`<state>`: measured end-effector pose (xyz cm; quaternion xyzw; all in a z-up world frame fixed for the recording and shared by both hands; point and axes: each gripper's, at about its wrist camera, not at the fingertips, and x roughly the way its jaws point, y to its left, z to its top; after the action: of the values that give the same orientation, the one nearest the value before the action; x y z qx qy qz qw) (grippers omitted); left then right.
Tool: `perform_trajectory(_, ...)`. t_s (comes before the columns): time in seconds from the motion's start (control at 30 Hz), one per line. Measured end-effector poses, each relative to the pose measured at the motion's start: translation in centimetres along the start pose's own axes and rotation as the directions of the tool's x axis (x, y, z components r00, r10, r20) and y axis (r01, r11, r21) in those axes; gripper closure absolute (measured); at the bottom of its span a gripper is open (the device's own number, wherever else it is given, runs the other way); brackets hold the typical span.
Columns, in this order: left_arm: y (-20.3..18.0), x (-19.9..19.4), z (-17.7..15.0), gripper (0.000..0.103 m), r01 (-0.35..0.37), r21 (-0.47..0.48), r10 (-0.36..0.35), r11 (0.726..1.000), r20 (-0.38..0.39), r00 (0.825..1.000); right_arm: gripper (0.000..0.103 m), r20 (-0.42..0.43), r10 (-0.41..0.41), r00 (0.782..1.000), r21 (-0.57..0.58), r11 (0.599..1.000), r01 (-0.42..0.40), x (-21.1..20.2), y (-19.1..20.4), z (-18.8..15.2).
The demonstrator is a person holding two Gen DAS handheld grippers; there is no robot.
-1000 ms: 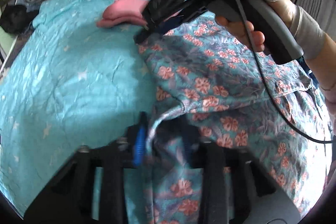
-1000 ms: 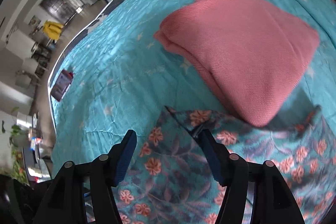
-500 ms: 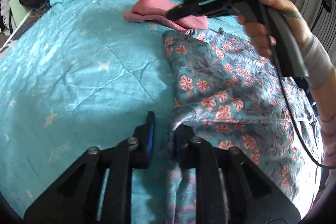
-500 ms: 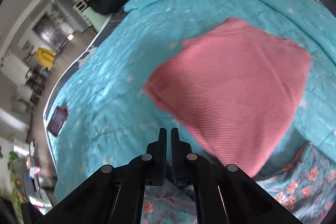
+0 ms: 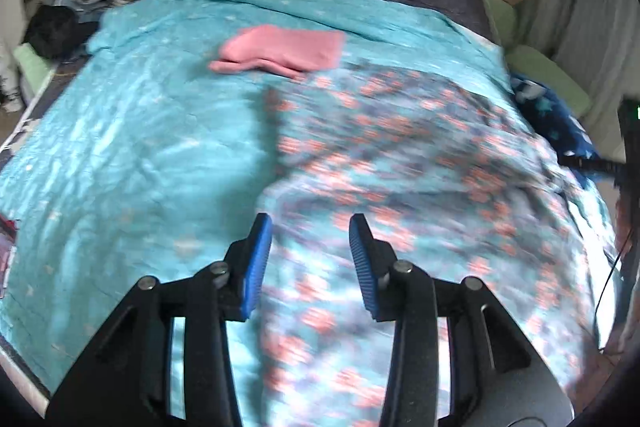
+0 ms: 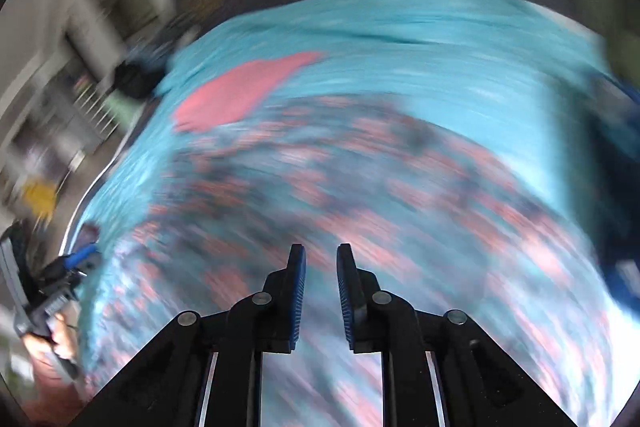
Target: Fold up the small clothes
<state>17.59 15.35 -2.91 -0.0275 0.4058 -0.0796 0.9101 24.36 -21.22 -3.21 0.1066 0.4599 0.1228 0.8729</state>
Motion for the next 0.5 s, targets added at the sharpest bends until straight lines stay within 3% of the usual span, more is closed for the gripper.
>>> perform_trajectory(0.1,-3.8,-0.3,-0.5,0.057,0.045,0.059,-0.044,0.997,-0.012,0.999,0.084,0.025,-0.057,0.998,0.147,0.988,0.053,-4.7,-6.0,-6.0)
perform_trajectory(0.2,-8.4,-0.3,-0.7,0.047,0.099,0.111,-0.097,0.989,-0.018,0.995,0.081,0.088,-0.050,0.995,0.313,0.950,0.021,-8.1,-10.2,-10.6)
perform_trajectory(0.3,-13.7,0.2,-0.7,0.046,0.158,0.184,-0.153,0.970,-0.041,0.987,0.077,0.149,-0.031,0.988,0.429,0.902,-0.037,-10.0,-13.2,-14.1)
perform_trajectory(0.4,-17.8,1.0,-0.2,0.046,0.186,0.238,-0.175,0.953,-0.066,0.982,0.076,0.152,-0.073,0.986,0.508,0.861,-0.015,-10.9,-15.8,-17.1)
perform_trajectory(0.5,-21.6,2.0,0.4,0.046,0.230,0.264,-0.214,0.937,-0.089,0.973,0.075,0.191,-0.073,0.979,0.586,0.809,-0.054,-12.3,-18.5,-19.3)
